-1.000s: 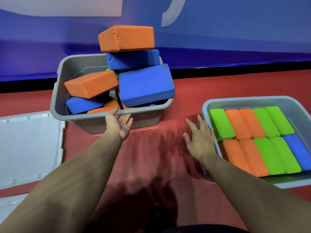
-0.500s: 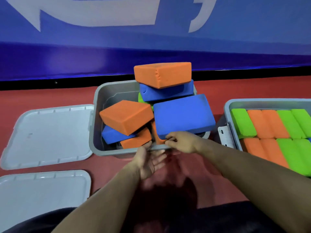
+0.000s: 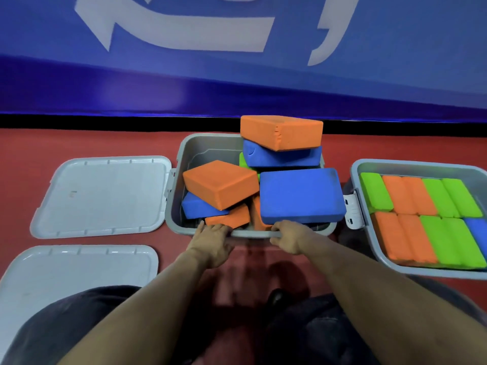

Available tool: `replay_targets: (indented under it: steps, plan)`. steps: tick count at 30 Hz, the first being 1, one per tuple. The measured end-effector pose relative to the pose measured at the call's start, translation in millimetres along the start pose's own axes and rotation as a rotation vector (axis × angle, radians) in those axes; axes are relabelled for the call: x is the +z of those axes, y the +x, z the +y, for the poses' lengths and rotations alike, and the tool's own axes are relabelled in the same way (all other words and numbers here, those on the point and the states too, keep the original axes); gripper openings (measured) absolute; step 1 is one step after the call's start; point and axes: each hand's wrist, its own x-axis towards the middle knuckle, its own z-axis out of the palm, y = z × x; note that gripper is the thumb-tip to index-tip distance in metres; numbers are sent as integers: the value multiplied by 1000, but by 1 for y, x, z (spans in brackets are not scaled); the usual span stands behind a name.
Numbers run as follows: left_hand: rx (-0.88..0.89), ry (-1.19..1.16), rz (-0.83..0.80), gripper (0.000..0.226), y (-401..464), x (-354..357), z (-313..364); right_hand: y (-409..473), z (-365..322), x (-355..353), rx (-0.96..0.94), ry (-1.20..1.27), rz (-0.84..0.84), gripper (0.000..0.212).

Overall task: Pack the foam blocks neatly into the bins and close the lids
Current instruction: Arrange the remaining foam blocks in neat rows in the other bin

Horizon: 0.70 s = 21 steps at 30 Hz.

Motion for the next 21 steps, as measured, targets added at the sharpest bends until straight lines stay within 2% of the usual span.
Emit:
replay_targets:
  steps: [3, 5, 10, 11, 13, 15, 16, 18, 21]
  plan:
    - [23, -61, -42, 48, -4, 3, -4, -16, 2, 17, 22, -26, 51, 40]
    - [5, -214, -91, 43, -9, 12, -6, -24, 5, 28, 39, -40, 75, 40]
    - [-32, -577, -317, 14, -23, 26, -4, -33, 7, 36, 127, -145, -14, 55]
    - [-51, -620, -367, 23, -26, 27, -6, -34, 7, 36, 131, -155, -44, 59]
    - [-103, -755, -407, 60, -34, 25, -7, -38, 5, 34, 128, -163, -101, 61]
    - [-271, -985, -390, 89, -41, 17, -7, -41, 1, 29, 129, -166, -143, 55]
    - [-365, -1116, -368, 94, -44, 10, -7, -42, -4, 26, 126, -165, -145, 49]
    - [-518, -1340, -295, 86, -47, -9, -10, -46, -17, 14, 96, -107, -121, 40]
    - [-641, -1529, -182, 82, -42, -22, -18, -56, -48, -16, 3, 47, -71, 44]
